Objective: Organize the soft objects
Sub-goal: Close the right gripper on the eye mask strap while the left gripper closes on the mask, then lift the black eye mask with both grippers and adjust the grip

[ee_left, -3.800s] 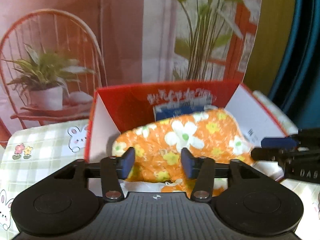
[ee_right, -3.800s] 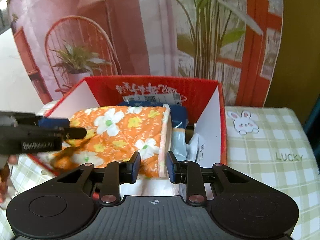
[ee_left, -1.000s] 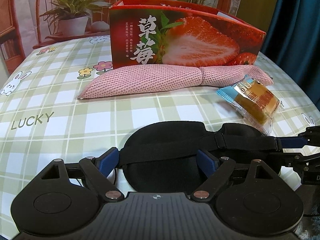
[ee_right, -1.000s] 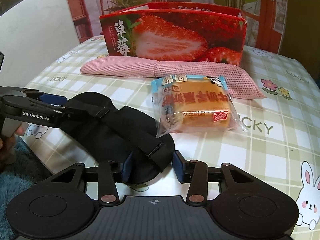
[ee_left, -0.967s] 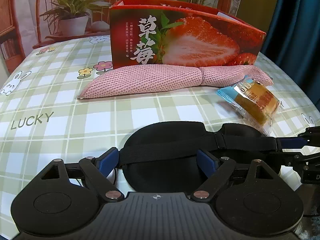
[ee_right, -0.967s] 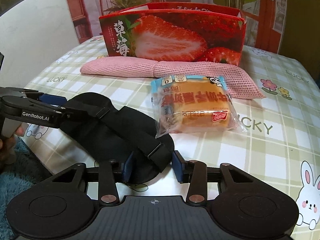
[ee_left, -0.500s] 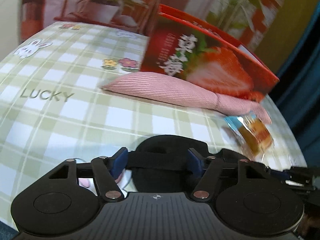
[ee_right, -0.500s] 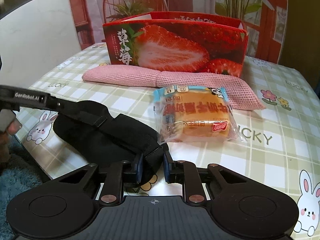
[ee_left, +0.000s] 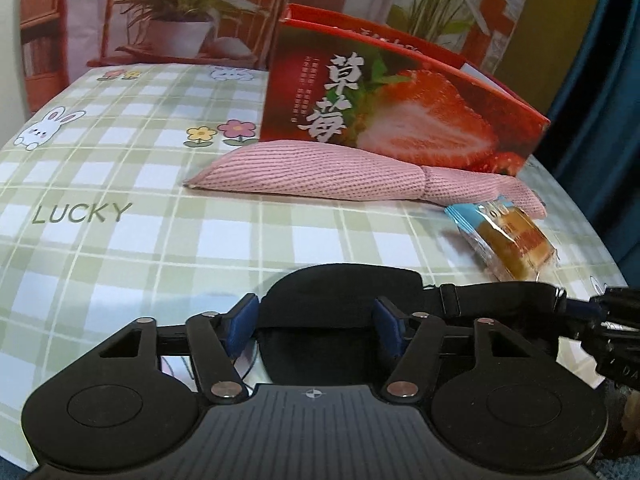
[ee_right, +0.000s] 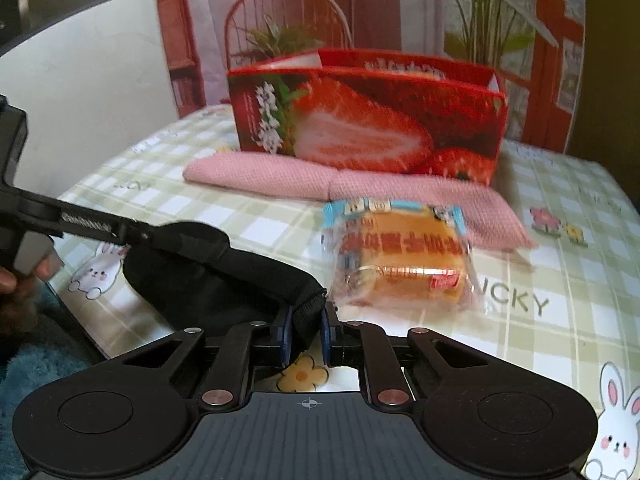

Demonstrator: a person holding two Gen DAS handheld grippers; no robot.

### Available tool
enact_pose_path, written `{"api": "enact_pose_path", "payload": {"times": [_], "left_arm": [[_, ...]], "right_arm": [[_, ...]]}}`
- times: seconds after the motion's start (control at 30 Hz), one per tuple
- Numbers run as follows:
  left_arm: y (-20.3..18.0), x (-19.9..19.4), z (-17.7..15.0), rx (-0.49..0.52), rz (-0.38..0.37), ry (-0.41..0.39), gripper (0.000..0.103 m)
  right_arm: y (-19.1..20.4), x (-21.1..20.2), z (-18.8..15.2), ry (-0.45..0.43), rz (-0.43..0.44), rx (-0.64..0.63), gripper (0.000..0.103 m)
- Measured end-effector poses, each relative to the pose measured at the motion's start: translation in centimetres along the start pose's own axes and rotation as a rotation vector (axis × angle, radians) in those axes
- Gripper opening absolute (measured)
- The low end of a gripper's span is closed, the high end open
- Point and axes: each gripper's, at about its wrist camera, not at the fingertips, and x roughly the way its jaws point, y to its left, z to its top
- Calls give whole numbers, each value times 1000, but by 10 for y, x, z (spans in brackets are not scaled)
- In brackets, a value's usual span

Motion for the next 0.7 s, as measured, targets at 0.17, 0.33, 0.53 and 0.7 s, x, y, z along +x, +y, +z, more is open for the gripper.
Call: {"api": "enact_pose_path", "payload": {"times": [0.17, 0.33, 0.53, 0.7], "left_arm": [[4, 0, 0, -20, -9, -6, 57], [2, 0, 0, -12, -1, -4, 57], [3, -1, 1, -25, 17, -7, 57], [3, -2, 0, -35, 32, -11, 57]], "right_arm": [[4, -13, 7, -95, -15, -45, 11], [14, -24, 19, -167, 3, -118, 11], [21, -34, 36, -249, 15, -188, 11], [31, -44, 51, -321, 47, -247, 11]]}}
